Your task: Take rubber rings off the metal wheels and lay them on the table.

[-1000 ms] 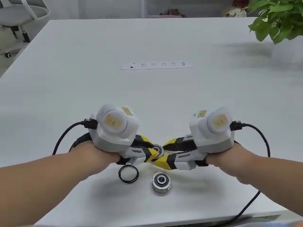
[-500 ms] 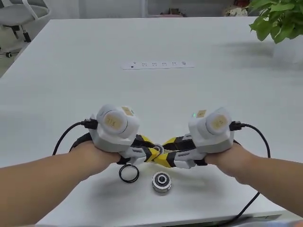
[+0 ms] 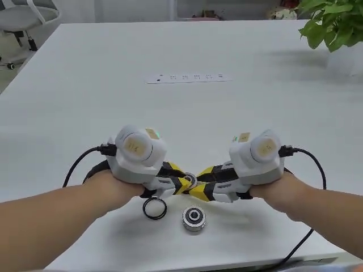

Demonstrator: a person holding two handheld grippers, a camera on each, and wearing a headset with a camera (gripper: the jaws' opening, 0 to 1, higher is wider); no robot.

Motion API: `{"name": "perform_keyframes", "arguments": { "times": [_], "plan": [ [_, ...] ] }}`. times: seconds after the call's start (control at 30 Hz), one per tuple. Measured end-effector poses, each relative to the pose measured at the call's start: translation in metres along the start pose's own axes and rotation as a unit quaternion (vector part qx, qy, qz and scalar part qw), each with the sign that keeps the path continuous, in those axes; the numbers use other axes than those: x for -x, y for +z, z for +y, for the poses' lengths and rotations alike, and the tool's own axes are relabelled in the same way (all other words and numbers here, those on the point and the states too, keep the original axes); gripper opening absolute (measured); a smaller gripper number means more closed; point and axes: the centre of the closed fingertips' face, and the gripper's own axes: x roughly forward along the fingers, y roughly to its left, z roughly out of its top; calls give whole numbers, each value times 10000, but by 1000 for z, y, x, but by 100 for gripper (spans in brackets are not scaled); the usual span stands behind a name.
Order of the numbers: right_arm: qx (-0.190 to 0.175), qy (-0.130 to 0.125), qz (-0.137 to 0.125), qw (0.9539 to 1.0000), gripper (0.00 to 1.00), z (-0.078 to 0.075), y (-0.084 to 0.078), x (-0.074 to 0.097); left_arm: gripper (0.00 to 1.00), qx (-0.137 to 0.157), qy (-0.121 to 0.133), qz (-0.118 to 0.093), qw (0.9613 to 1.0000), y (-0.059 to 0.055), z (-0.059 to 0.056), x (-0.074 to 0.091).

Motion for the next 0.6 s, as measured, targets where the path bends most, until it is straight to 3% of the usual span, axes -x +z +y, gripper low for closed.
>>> {"name": "perform_keyframes", "arguments": {
  "times": [0.13,0.6],
  "plan": [
    [-124,27,0,9999,7,-2,-2,3,13,-5,-7,3,10000,0,0,0],
    [-416,2,12,9991,1,-4,-3,4,13,12,37,23,10000,0,1,0]
  ]
}}
